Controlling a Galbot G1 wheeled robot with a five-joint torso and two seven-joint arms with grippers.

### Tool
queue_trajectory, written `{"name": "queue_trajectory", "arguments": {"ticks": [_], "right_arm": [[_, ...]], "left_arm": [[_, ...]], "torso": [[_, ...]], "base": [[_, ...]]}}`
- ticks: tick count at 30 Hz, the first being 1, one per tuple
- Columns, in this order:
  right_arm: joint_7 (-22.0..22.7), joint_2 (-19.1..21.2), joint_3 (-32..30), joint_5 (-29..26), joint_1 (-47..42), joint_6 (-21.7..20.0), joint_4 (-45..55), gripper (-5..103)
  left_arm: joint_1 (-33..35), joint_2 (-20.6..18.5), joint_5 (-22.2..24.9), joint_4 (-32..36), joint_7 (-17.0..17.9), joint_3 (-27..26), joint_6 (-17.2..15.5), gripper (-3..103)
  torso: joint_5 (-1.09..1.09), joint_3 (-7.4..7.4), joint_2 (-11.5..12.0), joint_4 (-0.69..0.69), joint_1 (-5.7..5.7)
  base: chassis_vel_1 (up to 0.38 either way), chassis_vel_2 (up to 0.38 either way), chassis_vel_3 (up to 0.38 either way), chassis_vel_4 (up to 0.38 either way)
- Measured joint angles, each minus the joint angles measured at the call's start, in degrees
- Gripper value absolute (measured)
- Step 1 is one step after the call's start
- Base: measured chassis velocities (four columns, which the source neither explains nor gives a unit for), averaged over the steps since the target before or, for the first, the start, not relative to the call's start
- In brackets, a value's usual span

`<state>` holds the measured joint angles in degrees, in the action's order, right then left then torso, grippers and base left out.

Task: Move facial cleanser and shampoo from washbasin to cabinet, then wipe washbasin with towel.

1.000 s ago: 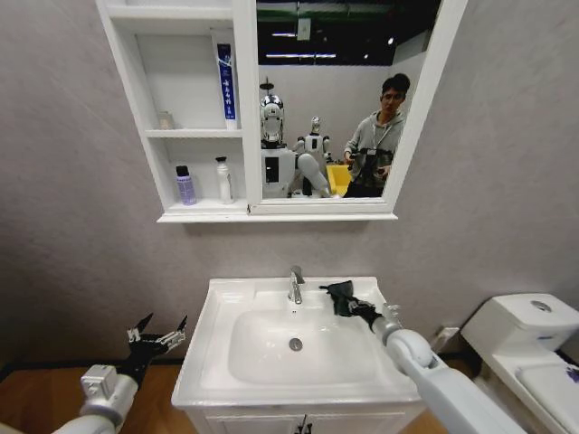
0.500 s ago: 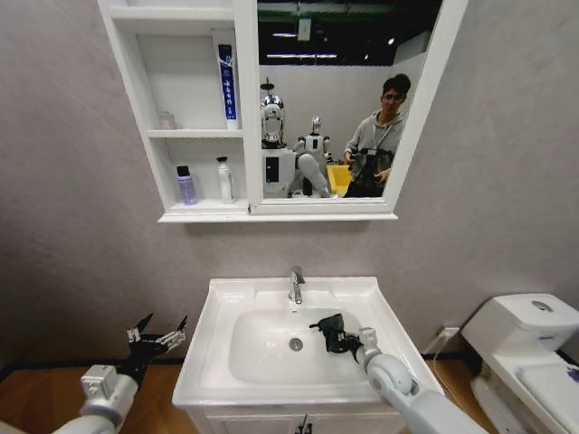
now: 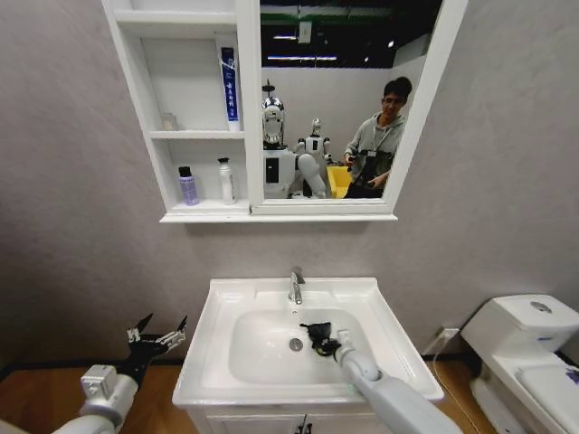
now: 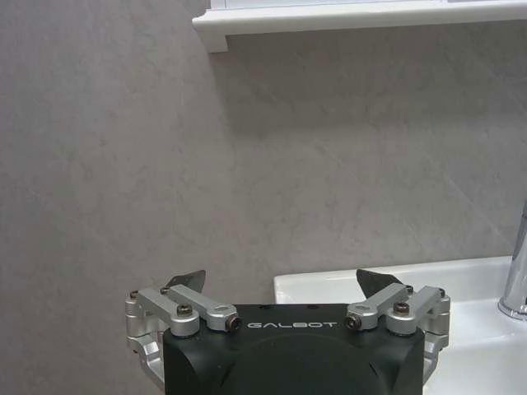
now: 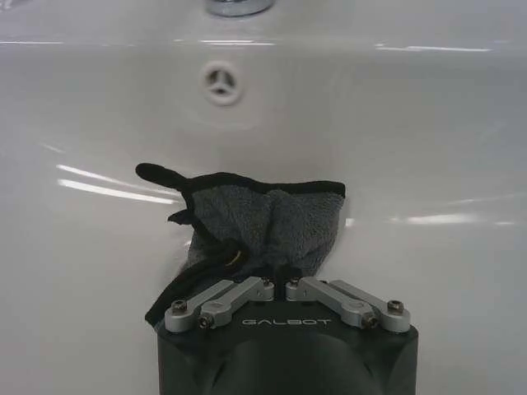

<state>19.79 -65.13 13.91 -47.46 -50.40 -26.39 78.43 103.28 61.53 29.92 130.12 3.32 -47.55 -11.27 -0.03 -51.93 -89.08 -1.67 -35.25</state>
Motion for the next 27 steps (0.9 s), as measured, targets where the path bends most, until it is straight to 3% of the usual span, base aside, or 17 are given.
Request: {"name": "queue_trajectory", "arguments": {"ticks": [1, 4, 5, 9, 10, 12, 13, 14, 16, 17, 19, 21, 22, 23, 25, 26, 27], "right_arm": [[-0.18, -1.94, 1.06, -0.12, 0.82, 0.05, -0.91, 2], [-2.75, -6.34, 3.64, -1.88, 2.9, 1.75, -3.39, 2], [-4.04, -8.16, 4.59, -3.39, 3.58, 2.61, -4.24, 2], [-3.59, -9.6, 3.34, -4.98, 3.57, 2.7, -4.92, 2], [-2.71, -8.51, 2.16, -4.58, 2.82, 2.36, -4.45, 2], [-1.73, -6.12, 0.52, -2.38, 1.73, 2.18, -3.45, 2], [-1.01, -2.29, -1.34, 1.7, 0.07, 2.13, -1.88, 2], [-1.01, -2.29, -1.34, 1.7, 0.07, 2.13, -1.88, 2], [-0.25, 4.3, -3.64, 5.81, -2.04, 2.68, 0.55, 2], [-0.25, 4.3, -3.64, 5.81, -2.04, 2.68, 0.55, 2], [0.15, 7.96, -4.24, 6.38, -2.81, 2.93, 1.99, 2], [0.29, 8.45, -4.12, 5.29, -2.72, 2.92, 2.28, 2], [0.87, 8.02, -3.1, 1.64, -1.68, 2.4, 2.38, 2], [0.87, 8.02, -3.1, 1.64, -1.68, 2.4, 2.38, 2], [0.53, 4.16, -0.03, -3.66, -0.21, 1.87, 2.47, 2], [0.53, 4.16, -0.03, -3.66, -0.21, 1.87, 2.47, 2], [0.52, 1.19, 1.59, -7.63, 0.32, 1.79, 2.7, 2]], "left_arm": [[0.02, -0.01, 0.0, -0.02, 0.11, -0.02, -0.02, 100], [-0.01, 0.0, 0.0, 0.0, -0.02, 0.01, 0.0, 100], [0.01, 0.0, 0.0, 0.0, 0.03, -0.01, 0.0, 100], [-0.01, 0.0, 0.0, 0.0, 0.01, 0.0, -0.01, 100], [0.0, 0.0, 0.0, 0.0, 0.02, 0.0, 0.0, 100], [0.01, 0.0, 0.0, 0.01, 0.02, 0.0, 0.0, 100], [0.01, 0.0, 0.0, -0.02, 0.05, 0.0, -0.01, 100], [0.01, 0.0, 0.0, -0.02, 0.05, 0.0, -0.01, 100], [0.0, 0.0, 0.0, 0.0, 0.03, -0.04, 0.01, 100], [0.0, 0.0, 0.0, 0.0, 0.03, -0.04, 0.01, 100], [0.0, -0.01, 0.0, -0.03, 0.03, -0.01, 0.0, 100], [0.01, 0.0, 0.0, -0.02, 0.02, -0.01, 0.0, 100], [0.01, 0.0, 0.0, -0.03, 0.03, -0.01, 0.0, 100], [0.01, 0.0, 0.0, -0.03, 0.03, -0.01, 0.0, 100], [0.01, 0.0, 0.0, -0.02, 0.02, -0.01, 0.0, 100], [0.01, 0.0, 0.0, -0.02, 0.02, -0.01, 0.0, 100], [0.0, 0.0, 0.0, -0.01, 0.02, 0.0, 0.0, 100]], "torso": [[-0.01, -0.01, 0.01, -0.06, -0.01], [-0.03, 0.0, 0.01, -0.05, -0.01], [0.1, -0.02, 0.02, -0.01, -0.01], [0.05, -0.02, 0.02, 0.06, -0.01], [0.17, -0.02, 0.02, 0.14, -0.01], [0.13, -0.01, 0.02, 0.14, -0.01], [0.04, -0.02, 0.03, 0.1, -0.01], [0.04, -0.02, 0.03, 0.1, -0.01], [0.07, -0.02, 0.02, 0.06, -0.01], [0.07, -0.02, 0.02, 0.06, -0.01], [0.02, -0.02, 0.02, 0.01, -0.01], [0.06, -0.02, 0.02, 0.04, -0.01], [-0.07, -0.01, 0.02, -0.03, -0.01], [-0.07, -0.01, 0.02, -0.03, -0.01], [0.06, -0.03, 0.03, -0.04, -0.02], [0.06, -0.03, 0.03, -0.04, -0.02], [0.05, -0.04, 0.05, 0.01, -0.04]], "base": [[0.0, 0.0, 0.0, 0.0], [0.0, 0.0, 0.0, 0.0], [0.0, 0.0, 0.0, 0.0], [0.0, 0.0, 0.0, 0.0], [0.0, 0.0, 0.0, 0.0], [0.058, 0.064, 0.008, -0.004], [0.058, 0.003, 0.013, 0.021], [0.058, 0.003, 0.013, 0.021], [0.0, 0.0, 0.0, 0.0], [0.0, 0.0, 0.0, 0.0], [0.0, 0.0, 0.0, 0.0], [0.0, 0.0, 0.0, 0.0], [0.0, 0.0, 0.0, 0.0], [0.0, 0.0, 0.0, 0.0], [0.0, 0.0, 0.0, 0.0], [0.0, 0.0, 0.0, 0.0], [0.0, 0.0, 0.0, 0.0]]}}
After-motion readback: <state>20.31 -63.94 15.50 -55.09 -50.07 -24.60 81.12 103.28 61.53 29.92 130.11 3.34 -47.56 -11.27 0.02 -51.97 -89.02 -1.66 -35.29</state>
